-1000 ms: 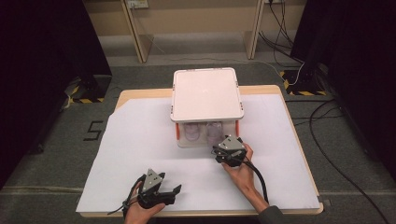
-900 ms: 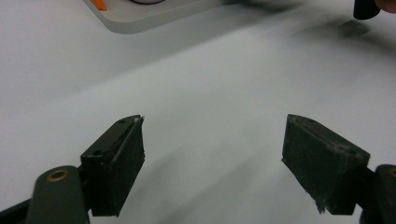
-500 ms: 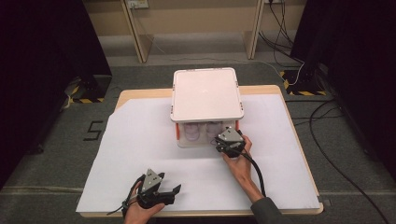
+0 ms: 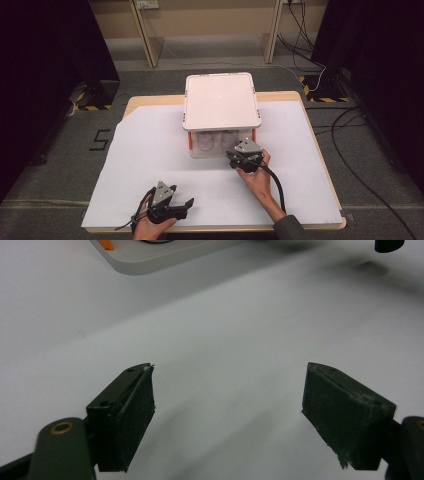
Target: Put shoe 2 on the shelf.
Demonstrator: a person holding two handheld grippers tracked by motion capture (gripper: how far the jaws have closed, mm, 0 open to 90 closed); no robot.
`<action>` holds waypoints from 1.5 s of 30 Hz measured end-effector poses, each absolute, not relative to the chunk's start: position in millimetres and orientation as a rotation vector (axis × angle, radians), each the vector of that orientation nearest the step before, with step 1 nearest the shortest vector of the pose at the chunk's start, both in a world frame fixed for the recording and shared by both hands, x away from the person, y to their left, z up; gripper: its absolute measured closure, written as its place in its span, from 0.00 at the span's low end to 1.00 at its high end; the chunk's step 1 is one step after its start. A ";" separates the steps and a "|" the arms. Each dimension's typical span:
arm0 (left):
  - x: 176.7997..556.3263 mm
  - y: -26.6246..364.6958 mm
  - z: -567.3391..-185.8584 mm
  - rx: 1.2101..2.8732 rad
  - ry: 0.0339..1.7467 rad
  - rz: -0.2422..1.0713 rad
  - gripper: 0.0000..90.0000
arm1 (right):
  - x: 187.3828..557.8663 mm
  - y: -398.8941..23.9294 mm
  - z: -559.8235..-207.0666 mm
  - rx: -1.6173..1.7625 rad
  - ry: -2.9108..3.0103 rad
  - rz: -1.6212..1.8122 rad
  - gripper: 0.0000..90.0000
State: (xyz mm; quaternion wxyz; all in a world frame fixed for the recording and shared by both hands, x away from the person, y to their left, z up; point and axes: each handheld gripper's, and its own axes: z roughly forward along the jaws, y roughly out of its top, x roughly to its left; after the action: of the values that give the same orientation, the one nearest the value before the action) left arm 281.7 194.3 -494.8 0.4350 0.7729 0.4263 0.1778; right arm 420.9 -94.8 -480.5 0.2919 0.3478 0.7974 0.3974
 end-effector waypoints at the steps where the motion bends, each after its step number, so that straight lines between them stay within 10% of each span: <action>1: 281.7 194.3 -494.9 1.923 1.063 0.443 0.23 | 422.0 -94.9 -482.2 0.931 2.133 1.045 0.42; 30: 281.5 194.5 -494.9 1.923 1.064 0.439 0.23 | 446.7 -84.3 -491.3 0.988 2.106 1.037 0.48; 45: 283.0 195.8 -496.4 1.924 1.074 0.442 0.23 | 407.4 -89.7 -464.1 0.972 2.170 1.215 0.32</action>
State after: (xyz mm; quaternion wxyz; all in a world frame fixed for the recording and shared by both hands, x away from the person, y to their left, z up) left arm 283.0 195.8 -496.4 0.4325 0.7719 0.4308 0.1774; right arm 407.4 -89.7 -464.1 0.2333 0.3539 0.7902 0.4426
